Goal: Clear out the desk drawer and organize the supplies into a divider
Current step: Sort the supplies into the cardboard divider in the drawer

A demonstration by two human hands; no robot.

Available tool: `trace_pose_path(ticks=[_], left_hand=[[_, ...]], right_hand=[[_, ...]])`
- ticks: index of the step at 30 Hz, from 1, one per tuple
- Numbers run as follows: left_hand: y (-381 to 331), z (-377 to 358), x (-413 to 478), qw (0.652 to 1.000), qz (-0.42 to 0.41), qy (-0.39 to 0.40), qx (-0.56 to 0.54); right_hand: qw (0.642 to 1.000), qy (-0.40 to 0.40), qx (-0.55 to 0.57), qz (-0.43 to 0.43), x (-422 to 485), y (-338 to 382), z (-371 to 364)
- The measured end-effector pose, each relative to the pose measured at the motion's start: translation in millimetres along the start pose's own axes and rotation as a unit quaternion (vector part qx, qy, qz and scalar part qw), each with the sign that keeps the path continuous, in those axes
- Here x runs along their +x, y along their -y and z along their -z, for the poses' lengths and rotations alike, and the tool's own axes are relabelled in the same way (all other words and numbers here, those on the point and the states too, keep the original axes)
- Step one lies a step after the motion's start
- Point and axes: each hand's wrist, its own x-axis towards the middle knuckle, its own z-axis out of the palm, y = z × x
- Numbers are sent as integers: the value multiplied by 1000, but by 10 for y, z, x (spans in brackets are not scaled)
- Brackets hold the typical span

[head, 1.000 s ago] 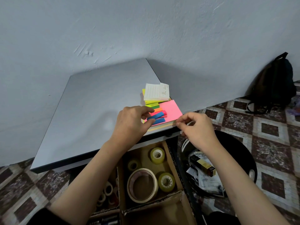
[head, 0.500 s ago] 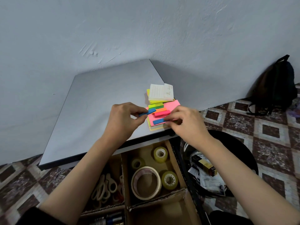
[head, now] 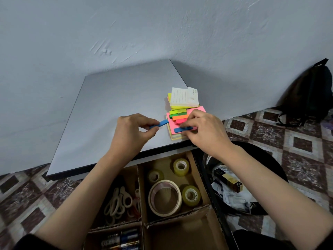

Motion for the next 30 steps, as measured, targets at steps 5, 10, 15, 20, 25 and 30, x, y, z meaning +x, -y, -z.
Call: trace_pose_path(ticks=[5, 10, 15, 20, 25, 30], left_hand=[[13, 10, -43, 1000, 9, 7, 1], [28, 48, -86, 1000, 27, 3, -6], [26, 68, -161, 999, 37, 1, -24], [22, 134, -261, 998, 50, 5, -32], [22, 206, -315, 997, 61, 4, -36], [36, 227, -372, 996, 70, 6, -49]], right_hand=[[1000, 4, -3, 0, 18, 30, 1], [999, 29, -27, 7, 60, 57, 41], [999, 41, -32, 14, 71, 72, 62], [999, 38, -27, 5, 56, 84, 65], [1000, 23, -4, -9, 30, 93, 81], [998, -7, 44, -41, -61, 50, 121]])
